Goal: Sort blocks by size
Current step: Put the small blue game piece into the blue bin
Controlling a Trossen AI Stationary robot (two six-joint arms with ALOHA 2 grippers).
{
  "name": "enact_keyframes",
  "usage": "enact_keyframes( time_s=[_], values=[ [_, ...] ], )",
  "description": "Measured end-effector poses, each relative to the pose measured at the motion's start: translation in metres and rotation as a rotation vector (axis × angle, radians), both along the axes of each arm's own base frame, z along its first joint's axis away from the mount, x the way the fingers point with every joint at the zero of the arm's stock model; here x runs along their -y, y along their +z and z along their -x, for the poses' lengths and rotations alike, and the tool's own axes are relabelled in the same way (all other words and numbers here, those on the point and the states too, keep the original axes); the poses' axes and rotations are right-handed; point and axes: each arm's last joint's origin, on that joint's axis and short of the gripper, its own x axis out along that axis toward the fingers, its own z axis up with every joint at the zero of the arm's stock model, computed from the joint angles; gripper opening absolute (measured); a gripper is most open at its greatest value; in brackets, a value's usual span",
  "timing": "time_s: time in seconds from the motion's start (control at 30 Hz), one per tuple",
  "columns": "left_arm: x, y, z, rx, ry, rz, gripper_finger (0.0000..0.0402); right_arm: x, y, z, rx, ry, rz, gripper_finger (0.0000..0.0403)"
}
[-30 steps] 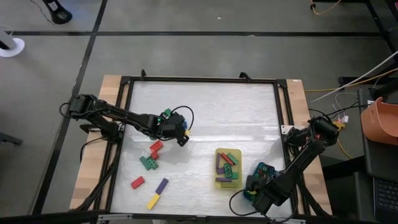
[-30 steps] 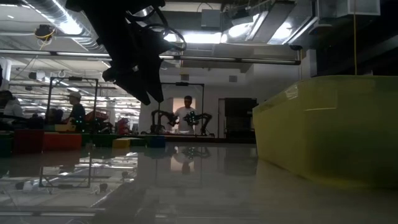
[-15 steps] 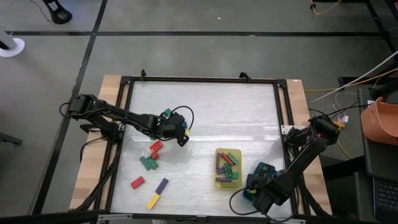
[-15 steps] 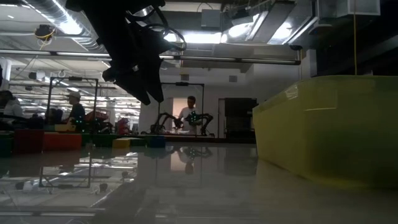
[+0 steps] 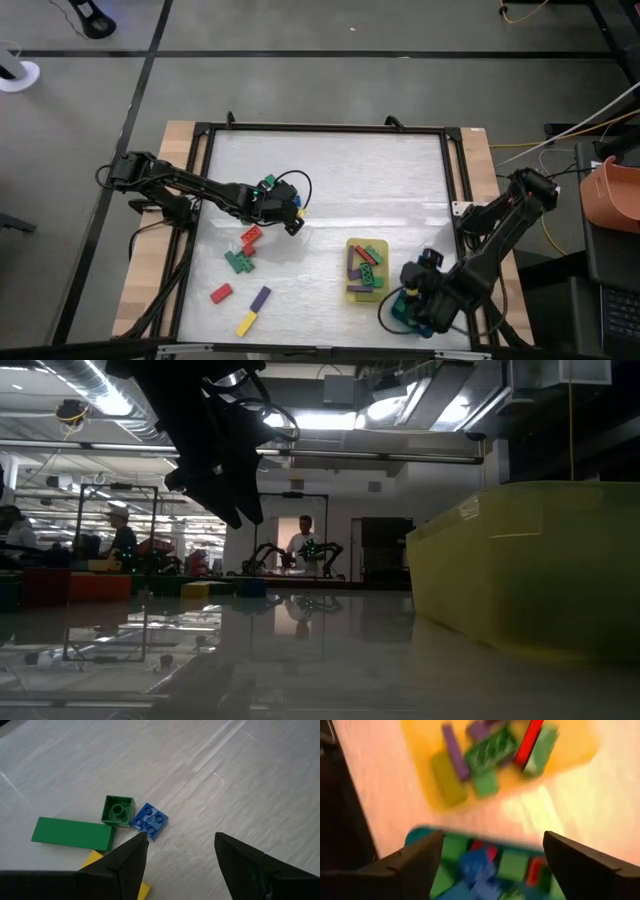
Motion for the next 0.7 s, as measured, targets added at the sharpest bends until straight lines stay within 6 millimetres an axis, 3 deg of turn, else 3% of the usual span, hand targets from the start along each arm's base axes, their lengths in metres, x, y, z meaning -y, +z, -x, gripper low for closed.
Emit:
enact_keyframes(
  time_s=[0.3,0.7],
  values=[
    [0.0,0.0,0.0,0.0,0.0,0.0,0.0219,0.041,0.026,-0.007,0.065,0.205,0.219,0.0344],
    [-0.005,0.002,-0.003,0.059,0.057,0.025,0.0219,0.104,0.025,-0.038,-0.117,0.434,0.449,0.0344]
  ],
)
